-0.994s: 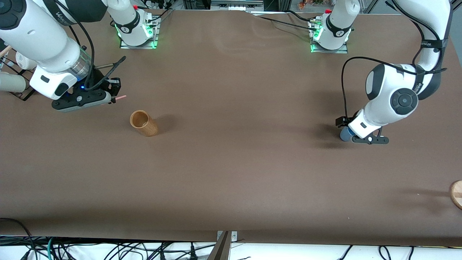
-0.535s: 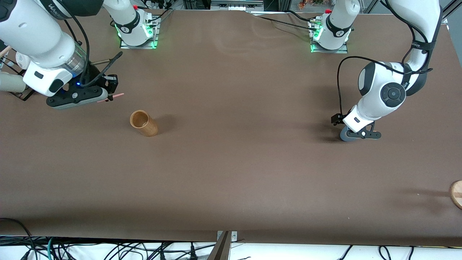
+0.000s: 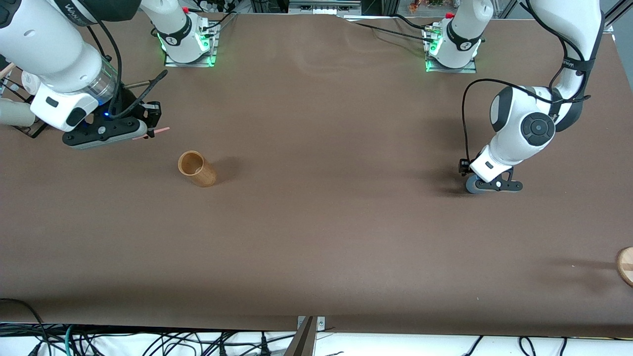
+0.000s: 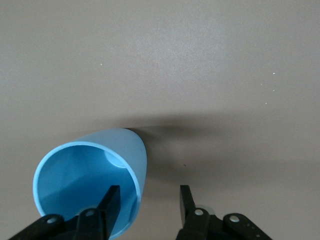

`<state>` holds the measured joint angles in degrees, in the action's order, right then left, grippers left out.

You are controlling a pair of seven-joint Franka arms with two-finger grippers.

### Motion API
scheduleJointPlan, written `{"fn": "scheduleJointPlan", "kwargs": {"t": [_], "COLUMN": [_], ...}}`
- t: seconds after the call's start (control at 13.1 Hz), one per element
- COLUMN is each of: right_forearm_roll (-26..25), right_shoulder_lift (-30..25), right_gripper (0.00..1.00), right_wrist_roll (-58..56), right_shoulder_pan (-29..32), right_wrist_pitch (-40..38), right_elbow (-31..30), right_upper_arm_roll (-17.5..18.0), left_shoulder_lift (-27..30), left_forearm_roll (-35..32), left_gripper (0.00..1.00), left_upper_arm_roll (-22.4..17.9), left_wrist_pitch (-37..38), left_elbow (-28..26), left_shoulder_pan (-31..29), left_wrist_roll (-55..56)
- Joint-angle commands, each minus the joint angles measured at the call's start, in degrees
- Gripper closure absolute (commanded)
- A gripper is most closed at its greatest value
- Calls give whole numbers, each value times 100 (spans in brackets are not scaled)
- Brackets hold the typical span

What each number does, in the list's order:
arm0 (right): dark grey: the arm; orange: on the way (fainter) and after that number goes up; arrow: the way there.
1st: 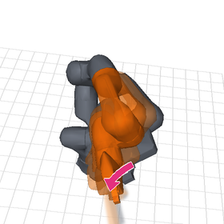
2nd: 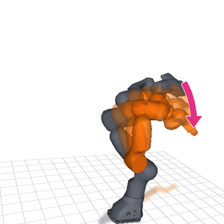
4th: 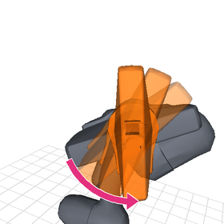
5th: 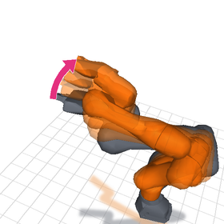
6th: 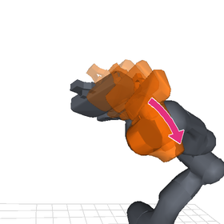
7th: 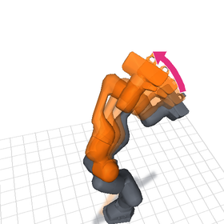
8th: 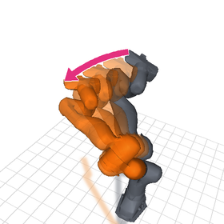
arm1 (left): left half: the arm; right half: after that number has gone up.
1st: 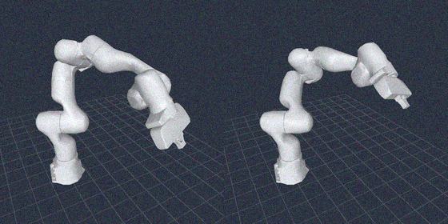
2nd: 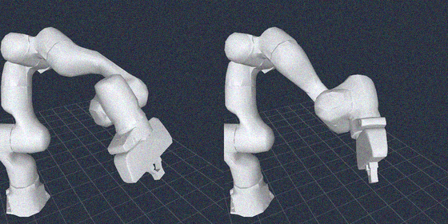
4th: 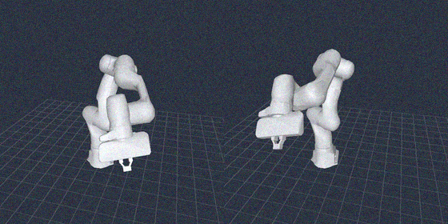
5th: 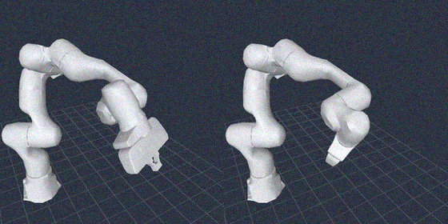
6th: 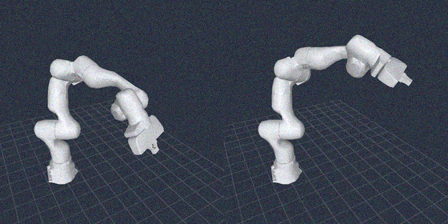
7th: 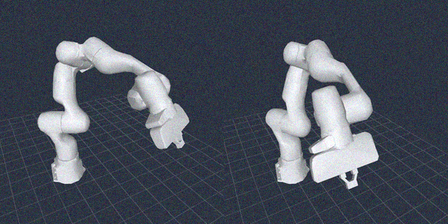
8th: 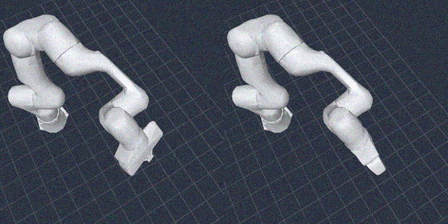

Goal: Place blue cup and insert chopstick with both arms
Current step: 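Lift the chopstick out with the right gripper while the left gripper lifts the cup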

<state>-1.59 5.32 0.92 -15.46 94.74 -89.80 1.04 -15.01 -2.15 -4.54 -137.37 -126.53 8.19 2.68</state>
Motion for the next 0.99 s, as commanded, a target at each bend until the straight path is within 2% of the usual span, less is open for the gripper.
{"fn": "scheduleJointPlan", "kwargs": {"t": [0.0,0.08,0.15,0.23,0.31,0.69,0.92], "right_forearm_roll": [-34,-34,-34,-25,-17,36,36], "right_shoulder_lift": [66,66,66,83,75,75,110], "right_gripper": [100,100,100,100,100,100,100], "right_wrist_roll": [-12,-13,-21,-30,-39,-21,373], "right_shoulder_pan": [-18,-53,-106,-133,-133,-247,-414], "right_wrist_pitch": [-132,-132,-140,-149,-158,-202,-158], "right_elbow": [173,173,234,356,444,612,665], "right_upper_arm_roll": [37,37,37,28,28,37,37], "left_shoulder_lift": [-19,-54,-81,-90,-90,-64,15], "left_forearm_roll": [-136,-136,-153,-197,-267,-242,-111], "left_gripper": [50,64,82,93,99,100,100], "left_upper_arm_roll": [-29,-29,-38,-38,-47,-64,128], "left_wrist_pitch": [-167,-245,-264,-264,-273,-238,183], "left_elbow": [-64,-73,-73,-73,-64,23,479], "left_shoulder_pan": [-1,-10,-19,-36,-45,-54,77], "left_wrist_roll": [-84,-93,-93,-93,-93,-66,117]}}
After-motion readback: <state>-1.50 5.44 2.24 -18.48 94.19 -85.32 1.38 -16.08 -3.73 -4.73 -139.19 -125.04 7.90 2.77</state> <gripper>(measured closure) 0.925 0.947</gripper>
